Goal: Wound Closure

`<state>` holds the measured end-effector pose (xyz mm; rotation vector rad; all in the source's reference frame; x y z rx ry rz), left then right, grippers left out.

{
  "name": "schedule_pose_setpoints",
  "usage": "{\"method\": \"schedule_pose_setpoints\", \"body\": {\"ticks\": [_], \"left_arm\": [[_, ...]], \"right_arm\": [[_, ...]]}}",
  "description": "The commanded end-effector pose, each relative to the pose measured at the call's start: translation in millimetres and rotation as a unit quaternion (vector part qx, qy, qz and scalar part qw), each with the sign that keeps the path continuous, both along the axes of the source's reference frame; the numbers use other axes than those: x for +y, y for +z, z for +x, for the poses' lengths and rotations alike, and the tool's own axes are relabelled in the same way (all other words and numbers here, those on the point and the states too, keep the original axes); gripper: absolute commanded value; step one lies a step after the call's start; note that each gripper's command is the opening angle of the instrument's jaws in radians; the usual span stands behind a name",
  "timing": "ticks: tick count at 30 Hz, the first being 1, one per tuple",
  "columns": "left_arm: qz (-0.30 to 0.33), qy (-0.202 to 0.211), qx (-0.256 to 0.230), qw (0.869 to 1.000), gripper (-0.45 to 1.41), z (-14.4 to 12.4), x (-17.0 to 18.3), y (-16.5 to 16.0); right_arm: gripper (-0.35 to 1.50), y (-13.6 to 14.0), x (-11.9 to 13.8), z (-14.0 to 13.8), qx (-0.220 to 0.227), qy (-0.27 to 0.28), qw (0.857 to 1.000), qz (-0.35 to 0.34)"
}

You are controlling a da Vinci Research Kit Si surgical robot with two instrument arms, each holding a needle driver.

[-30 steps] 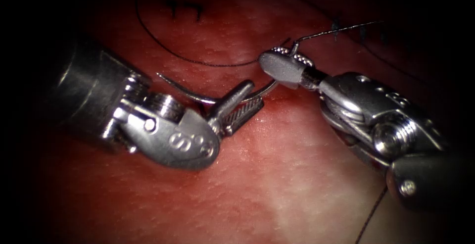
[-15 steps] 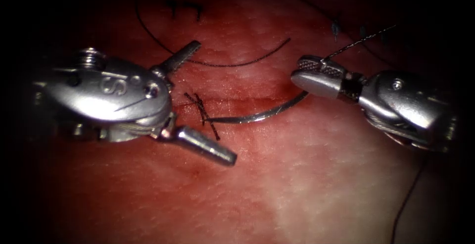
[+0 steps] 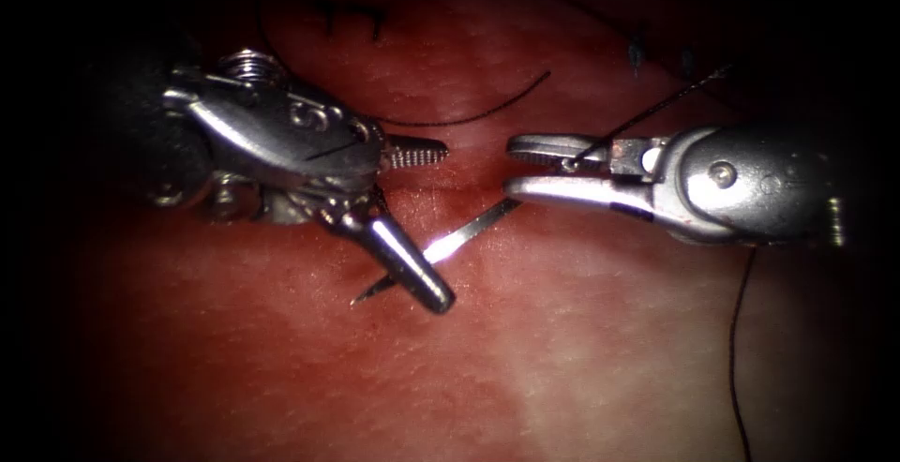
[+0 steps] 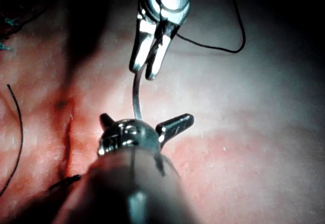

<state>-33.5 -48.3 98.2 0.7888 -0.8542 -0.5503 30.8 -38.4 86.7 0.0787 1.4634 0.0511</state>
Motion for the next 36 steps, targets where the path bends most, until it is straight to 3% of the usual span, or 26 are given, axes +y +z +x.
{"method": "schedule_pose_setpoints", "body": {"ticks": [1, 6, 8, 22, 26, 27, 28, 29, 35, 36], "left_arm": [[0.004, 0.004, 0.003, 1.000, 0.88, -0.4, -0.9, 1.0], [0.030, 0.018, 0.021, 0.999, 0.81, -0.1, -1.0, 3.1], [0.048, 0.023, 0.033, 0.998, 0.69, 0.3, -1.2, 3.5], [0.136, 0.024, 0.052, 0.989, 0.58, -0.2, -1.7, 2.6], [0.158, 0.027, 0.053, 0.986, 0.29, -0.1, -1.7, 2.5], [0.169, 0.031, 0.053, 0.984, 0.06, 0.0, -1.7, 2.5], [0.180, 0.034, 0.053, 0.982, -0.30, 0.0, -1.7, 2.6], [0.184, 0.039, 0.050, 0.981, -0.45, 0.1, -1.7, 2.6], [0.200, 0.043, 0.048, 0.978, -0.45, -0.1, -1.7, 2.5], [0.199, 0.039, 0.048, 0.978, -0.45, -0.1, -1.8, 2.5]], "right_arm": [[-0.35, -0.2, 0.2, 0.8, 0.004, -0.004, 1.000, -0.014], [-0.35, -0.9, 0.1, 0.9, 0.004, -0.013, 0.999, -0.046], [-0.35, -1.1, 0.0, 1.0, 0.003, -0.017, 0.998, -0.058], [-0.35, -0.9, -1.3, 2.5, 0.005, -0.031, 0.997, -0.072], [-0.35, -0.8, -1.7, 2.8, 0.005, -0.033, 0.997, -0.074], [-0.35, -0.8, -1.8, 2.8, 0.006, -0.033, 0.997, -0.075], [-0.35, -0.8, -1.8, 2.8, 0.006, -0.033, 0.997, -0.075], [-0.35, -0.8, -1.8, 2.9, 0.006, -0.033, 0.997, -0.075], [-0.35, -0.8, -2.0, 3.0, 0.006, -0.033, 0.997, -0.072], [-0.23, -0.8, -2.0, 3.2, 0.004, -0.030, 0.998, -0.058]]}}
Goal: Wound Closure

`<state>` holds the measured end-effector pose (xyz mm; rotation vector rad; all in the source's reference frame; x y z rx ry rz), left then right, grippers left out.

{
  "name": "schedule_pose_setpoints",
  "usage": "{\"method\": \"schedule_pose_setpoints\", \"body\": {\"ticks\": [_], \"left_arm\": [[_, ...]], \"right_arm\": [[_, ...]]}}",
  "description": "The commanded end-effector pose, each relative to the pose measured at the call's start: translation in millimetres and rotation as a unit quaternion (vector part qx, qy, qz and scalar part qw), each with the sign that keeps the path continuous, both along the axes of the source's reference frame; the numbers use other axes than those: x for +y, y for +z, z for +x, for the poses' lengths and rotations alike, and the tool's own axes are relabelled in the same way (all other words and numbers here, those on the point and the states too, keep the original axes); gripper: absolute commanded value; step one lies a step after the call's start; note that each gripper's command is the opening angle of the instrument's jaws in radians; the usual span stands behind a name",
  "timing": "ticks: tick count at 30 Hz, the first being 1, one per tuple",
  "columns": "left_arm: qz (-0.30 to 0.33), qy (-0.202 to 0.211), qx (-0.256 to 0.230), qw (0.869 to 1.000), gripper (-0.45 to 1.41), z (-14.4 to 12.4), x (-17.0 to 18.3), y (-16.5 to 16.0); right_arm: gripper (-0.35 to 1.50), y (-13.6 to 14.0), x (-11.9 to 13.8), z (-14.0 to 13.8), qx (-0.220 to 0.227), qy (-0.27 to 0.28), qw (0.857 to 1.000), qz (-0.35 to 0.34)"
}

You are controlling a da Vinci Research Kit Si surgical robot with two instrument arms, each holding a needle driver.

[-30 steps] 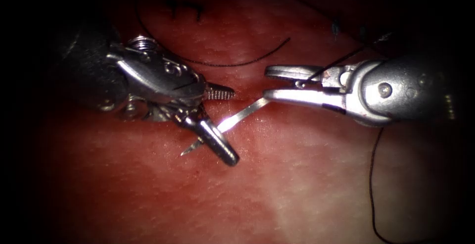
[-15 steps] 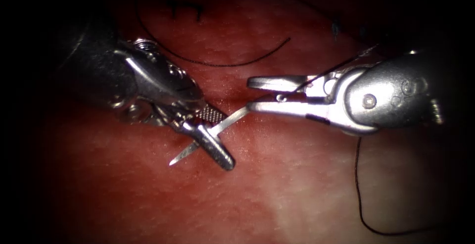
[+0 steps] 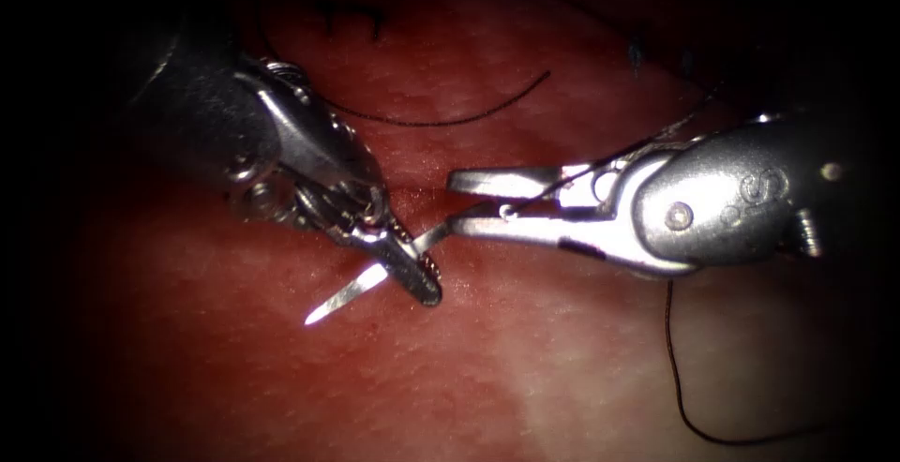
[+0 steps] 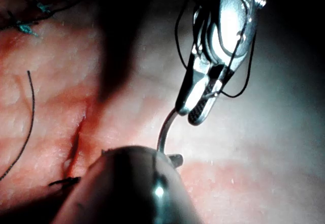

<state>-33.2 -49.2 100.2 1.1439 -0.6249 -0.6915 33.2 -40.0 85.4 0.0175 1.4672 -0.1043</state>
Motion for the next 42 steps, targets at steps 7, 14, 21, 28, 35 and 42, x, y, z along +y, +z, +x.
{"method": "schedule_pose_setpoints", "body": {"ticks": [7, 14, 21, 28, 35, 42], "left_arm": [[-0.020, -0.052, -0.008, 0.998, -0.45, -0.5, -1.1, 0.2], [-0.036, -0.146, -0.031, 0.988, -0.45, -1.1, -1.7, -1.1], [-0.031, -0.190, -0.057, 0.980, -0.45, -1.2, -1.9, -1.9], [-0.030, -0.201, -0.062, 0.977, -0.45, -1.1, -2.0, -2.1], [-0.042, -0.197, -0.067, 0.977, -0.28, -1.1, -2.6, -2.8], [-0.209, -0.180, -0.131, 0.952, 1.40, -2.0, -1.9, -2.5]], "right_arm": [[1.09, 0.8, -0.8, 1.9, -0.028, 0.071, 0.993, 0.095], [0.98, 1.2, -0.9, 2.5, 0.003, 0.195, 0.969, 0.150], [0.66, 1.5, -1.8, 2.3, 0.015, 0.224, 0.960, 0.169], [-0.35, 1.2, -2.3, 1.6, 0.013, 0.239, 0.956, 0.171], [-0.35, 1.0, -2.1, 1.1, -0.025, 0.273, 0.947, 0.169], [-0.35, 1.5, -1.1, -0.2, -0.021, 0.221, 0.963, 0.155]]}}
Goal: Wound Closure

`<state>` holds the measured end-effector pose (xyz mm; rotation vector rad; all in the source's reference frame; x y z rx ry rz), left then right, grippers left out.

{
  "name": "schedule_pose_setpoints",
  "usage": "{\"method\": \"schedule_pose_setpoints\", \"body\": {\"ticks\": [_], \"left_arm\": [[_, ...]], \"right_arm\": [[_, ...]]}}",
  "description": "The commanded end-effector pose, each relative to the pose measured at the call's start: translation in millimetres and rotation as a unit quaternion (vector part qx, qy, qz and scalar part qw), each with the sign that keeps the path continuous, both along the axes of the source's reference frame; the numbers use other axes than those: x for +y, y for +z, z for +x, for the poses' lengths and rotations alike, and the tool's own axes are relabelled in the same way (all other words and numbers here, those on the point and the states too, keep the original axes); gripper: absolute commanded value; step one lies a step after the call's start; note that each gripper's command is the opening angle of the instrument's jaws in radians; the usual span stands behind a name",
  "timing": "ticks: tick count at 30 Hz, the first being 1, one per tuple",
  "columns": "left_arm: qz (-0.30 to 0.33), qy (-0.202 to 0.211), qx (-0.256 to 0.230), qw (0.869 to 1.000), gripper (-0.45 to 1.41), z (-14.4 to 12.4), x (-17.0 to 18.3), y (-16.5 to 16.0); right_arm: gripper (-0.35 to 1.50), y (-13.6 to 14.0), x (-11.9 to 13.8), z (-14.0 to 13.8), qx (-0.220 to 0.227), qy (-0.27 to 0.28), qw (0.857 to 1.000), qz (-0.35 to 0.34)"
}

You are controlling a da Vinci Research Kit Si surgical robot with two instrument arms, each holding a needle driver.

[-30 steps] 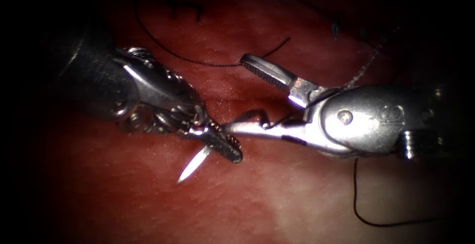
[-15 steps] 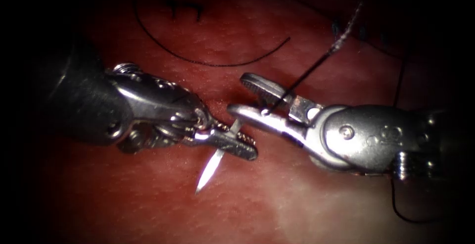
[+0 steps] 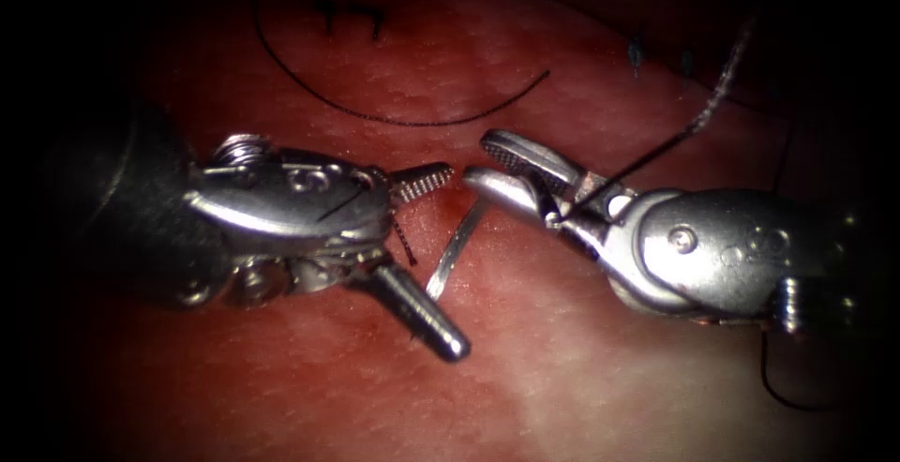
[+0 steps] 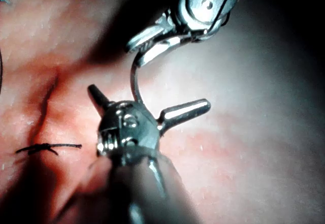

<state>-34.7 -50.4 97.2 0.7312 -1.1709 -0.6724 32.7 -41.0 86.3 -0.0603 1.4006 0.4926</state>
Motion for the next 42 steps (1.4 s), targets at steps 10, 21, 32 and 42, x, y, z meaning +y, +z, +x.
{"method": "schedule_pose_setpoints", "body": {"ticks": [10, 21, 32, 42], "left_arm": [[-0.055, 0.002, 0.020, 0.998, 1.21, 0.6, -0.6, 2.0], [-0.121, 0.035, 0.093, 0.988, 0.89, -2.2, -4.7, 10.9], [-0.122, 0.055, 0.137, 0.981, 0.99, -1.6, -7.7, 17.3], [-0.099, 0.058, 0.151, 0.982, 1.03, 0.4, -11.8, 18.7]], "right_arm": [[-0.35, 3.5, 3.9, -5.0, 0.017, -0.106, 0.987, -0.118], [-0.35, 9.6, 6.3, -4.1, 0.014, -0.143, 0.960, -0.240], [-0.35, 12.7, 6.6, -2.0, -0.001, -0.142, 0.951, -0.275], [-0.35, 15.2, 6.1, -0.2, -0.001, -0.145, 0.945, -0.293]]}}
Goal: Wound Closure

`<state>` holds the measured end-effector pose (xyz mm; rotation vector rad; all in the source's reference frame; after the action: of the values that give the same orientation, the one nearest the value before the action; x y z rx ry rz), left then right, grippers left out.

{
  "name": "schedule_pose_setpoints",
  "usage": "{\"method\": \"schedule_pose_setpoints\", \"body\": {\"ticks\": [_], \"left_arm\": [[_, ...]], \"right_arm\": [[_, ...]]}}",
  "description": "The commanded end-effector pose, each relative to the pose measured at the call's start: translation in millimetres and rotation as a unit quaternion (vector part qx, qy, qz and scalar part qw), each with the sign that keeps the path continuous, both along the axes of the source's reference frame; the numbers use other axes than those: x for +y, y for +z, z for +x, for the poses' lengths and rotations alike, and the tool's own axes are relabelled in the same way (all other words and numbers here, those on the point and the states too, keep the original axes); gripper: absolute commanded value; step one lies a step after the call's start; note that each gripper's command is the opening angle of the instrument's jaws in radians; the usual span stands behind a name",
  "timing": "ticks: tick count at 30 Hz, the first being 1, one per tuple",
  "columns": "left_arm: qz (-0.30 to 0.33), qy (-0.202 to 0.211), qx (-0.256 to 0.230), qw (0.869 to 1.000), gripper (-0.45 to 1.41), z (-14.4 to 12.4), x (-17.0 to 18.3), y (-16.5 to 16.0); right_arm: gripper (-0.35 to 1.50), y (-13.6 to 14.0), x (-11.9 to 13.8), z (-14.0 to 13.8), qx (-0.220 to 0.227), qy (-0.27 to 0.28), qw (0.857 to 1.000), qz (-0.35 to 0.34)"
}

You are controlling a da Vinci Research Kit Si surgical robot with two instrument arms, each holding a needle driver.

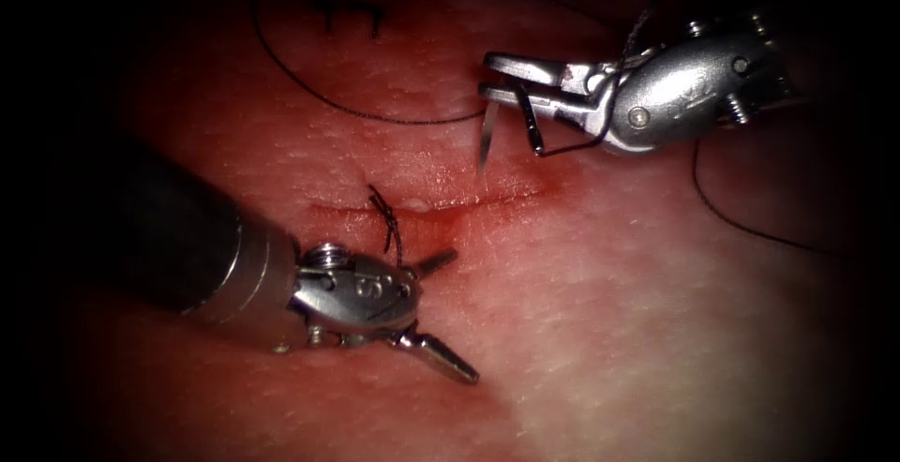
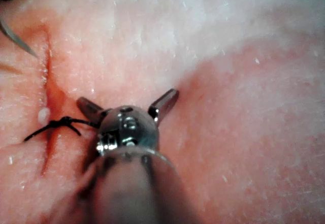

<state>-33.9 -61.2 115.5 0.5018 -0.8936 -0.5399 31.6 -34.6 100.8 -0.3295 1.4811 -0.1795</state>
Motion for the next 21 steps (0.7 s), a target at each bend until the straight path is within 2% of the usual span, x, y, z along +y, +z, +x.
{"method": "schedule_pose_setpoints", "body": {"ticks": [1, 6, 9, 11, 14, 16, 21], "left_arm": [[0.000, 0.002, -0.001, 1.000, 1.03, -0.3, -1.2, 0.5], [0.006, 0.004, -0.004, 1.000, 1.04, 0.3, -0.7, -0.8], [0.013, 0.001, -0.006, 1.000, 1.03, 0.5, 0.4, -2.7], [-0.010, 0.002, -0.006, 1.000, 1.01, 0.8, 2.4, -5.5], [-0.025, -0.004, -0.003, 1.000, 0.99, 1.1, 3.7, -7.0], [-0.031, -0.007, 0.002, 0.999, 0.98, 1.2, 4.1, -7.2], [-0.032, -0.007, 0.004, 0.999, 0.98, 0.5, 3.3, -4.1]], "right_arm": [[-0.35, 0.9, -0.3, 0.8, 0.001, 0.000, 1.000, -0.001], [-0.35, 0.9, -0.2, 0.6, 0.004, 0.001, 1.000, -0.001], [-0.35, 0.7, -0.4, 0.5, 0.006, 0.001, 1.000, -0.001], [-0.35, 0.5, -0.6, 0.6, 0.007, 0.002, 1.000, -0.002], [-0.35, 0.5, -0.6, 0.6, 0.008, 0.003, 1.000, -0.002], [-0.35, 0.5, -0.6, 0.5, 0.009, 0.004, 1.000, -0.002], [-0.35, 0.5, -0.6, 0.5, 0.010, 0.004, 1.000, -0.002]]}}
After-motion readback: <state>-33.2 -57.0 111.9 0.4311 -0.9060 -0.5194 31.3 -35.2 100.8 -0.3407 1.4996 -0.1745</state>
